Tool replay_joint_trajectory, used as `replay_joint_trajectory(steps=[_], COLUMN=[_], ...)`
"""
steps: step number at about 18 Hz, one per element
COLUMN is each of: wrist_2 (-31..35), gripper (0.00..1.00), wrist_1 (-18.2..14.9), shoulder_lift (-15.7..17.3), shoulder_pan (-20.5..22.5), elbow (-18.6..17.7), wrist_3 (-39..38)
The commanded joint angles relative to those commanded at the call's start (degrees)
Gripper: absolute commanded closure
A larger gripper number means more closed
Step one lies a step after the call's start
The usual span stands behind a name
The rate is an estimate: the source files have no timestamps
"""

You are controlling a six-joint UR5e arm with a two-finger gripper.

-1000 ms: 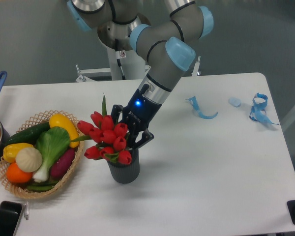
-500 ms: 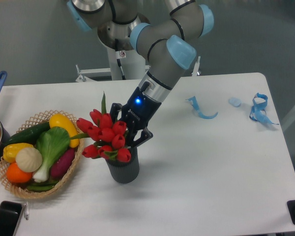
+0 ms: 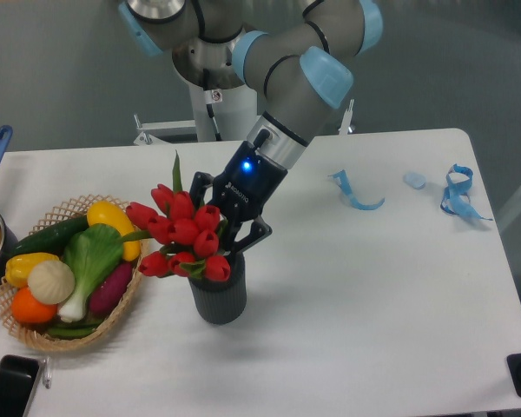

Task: Pick up the flowers from the vase
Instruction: 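Lift the gripped tulips straight up out of the grey vase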

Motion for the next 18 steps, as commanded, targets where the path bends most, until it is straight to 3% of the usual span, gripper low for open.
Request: replay_joint_trajectory(steps=[6, 12, 18], wrist_2=[-2.6, -9.2, -12.2], gripper=[0.52, 0.52, 0.52], wrist_1=[-0.1, -0.1, -0.1], shoulder_lift=[1.6, 2.9, 3.2], shoulder_pan=[0.9, 4.0, 6.0], elbow=[0.1, 0.2, 2.8], wrist_3=[-2.5, -5.5, -9.1])
